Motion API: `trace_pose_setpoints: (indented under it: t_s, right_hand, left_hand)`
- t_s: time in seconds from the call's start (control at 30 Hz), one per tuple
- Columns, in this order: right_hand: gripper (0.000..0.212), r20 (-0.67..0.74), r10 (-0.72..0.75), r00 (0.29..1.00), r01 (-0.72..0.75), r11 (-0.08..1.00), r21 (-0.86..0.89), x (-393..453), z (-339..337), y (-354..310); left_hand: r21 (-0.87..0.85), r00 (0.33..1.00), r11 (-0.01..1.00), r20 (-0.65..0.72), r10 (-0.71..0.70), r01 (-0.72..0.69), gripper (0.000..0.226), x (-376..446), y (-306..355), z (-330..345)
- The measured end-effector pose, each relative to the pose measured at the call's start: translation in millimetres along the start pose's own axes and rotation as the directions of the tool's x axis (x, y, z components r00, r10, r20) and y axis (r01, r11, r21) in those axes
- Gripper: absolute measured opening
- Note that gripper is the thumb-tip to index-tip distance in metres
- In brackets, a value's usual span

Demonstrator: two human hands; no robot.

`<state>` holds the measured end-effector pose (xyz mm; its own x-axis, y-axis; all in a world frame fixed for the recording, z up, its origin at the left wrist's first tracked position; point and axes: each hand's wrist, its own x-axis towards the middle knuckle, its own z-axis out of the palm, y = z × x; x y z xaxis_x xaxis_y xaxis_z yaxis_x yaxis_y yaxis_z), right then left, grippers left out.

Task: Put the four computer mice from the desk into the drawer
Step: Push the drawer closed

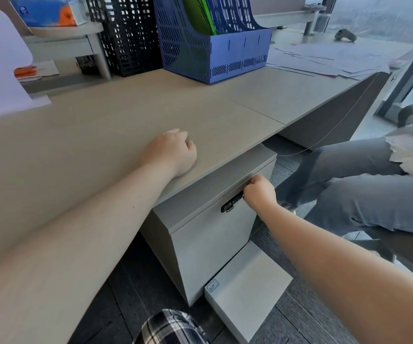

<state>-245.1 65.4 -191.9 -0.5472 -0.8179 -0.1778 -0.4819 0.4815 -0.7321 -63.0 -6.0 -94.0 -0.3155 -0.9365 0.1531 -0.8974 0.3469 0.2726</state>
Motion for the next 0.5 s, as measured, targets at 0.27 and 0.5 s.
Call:
trace_pose_setpoints:
  t_s: [0.27, 0.5]
  right_hand:
    - [0.015, 0.05, 0.001, 0.999, 0.003, 0.997, -0.074, 3, -1, 0]
    - [0.013, 0.138, -0.073, 0.988, 0.116, 0.932, -0.342, -1, -29, -18]
  left_hand:
    - [-0.001, 1.0, 1.0, -0.009, -0.003, 0.003, 0.044, 2, 0, 1]
    - [-0.03, 1.0, 1.0, 0.012, -0.004, 0.004, 0.045, -6, -1, -2]
